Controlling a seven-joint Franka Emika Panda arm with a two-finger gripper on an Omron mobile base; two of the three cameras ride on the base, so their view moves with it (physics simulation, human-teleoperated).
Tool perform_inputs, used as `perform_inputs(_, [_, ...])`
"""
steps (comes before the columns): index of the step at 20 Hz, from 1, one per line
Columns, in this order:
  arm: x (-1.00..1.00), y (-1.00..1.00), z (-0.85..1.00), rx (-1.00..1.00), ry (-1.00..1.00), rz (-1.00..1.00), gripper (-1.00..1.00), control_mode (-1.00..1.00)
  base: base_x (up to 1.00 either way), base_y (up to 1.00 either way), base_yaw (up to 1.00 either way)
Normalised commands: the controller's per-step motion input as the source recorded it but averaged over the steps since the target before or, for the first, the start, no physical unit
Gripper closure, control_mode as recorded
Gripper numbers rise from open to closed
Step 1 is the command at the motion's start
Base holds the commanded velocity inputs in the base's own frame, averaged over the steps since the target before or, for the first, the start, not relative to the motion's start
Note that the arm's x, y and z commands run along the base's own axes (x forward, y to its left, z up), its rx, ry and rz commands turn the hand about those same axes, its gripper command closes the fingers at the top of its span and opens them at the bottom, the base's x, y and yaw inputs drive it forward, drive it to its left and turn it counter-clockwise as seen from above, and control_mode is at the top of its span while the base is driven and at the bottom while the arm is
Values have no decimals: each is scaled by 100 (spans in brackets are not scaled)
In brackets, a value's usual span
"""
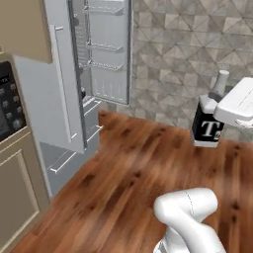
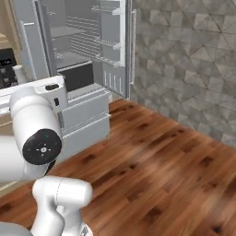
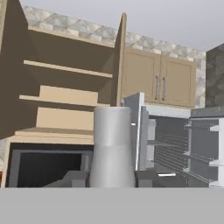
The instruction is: There is a bowl on the dining counter. Grab a lemon wedge from the fridge and place it in the bowl. Then get the liquor bottle and glass cup from the cabinet and place them next to the bowl.
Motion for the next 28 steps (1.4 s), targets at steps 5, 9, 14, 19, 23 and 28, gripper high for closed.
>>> perform_inputs(5, [0, 0, 0, 0, 0, 0, 100, 100, 17, -8, -59])
perform_inputs(9, [0, 0, 0, 0, 0, 0, 100, 100, 30, -10, -55])
perform_inputs(14, [0, 0, 0, 0, 0, 0, 100, 100, 50, -3, -52])
perform_inputs(19, [0, 0, 0, 0, 0, 0, 100, 100, 85, 0, -44])
perform_inputs(23, [0, 0, 0, 0, 0, 0, 100, 100, 100, 0, -39])
perform_inputs(28, [0, 0, 0, 0, 0, 0, 100, 100, 100, 0, -36])
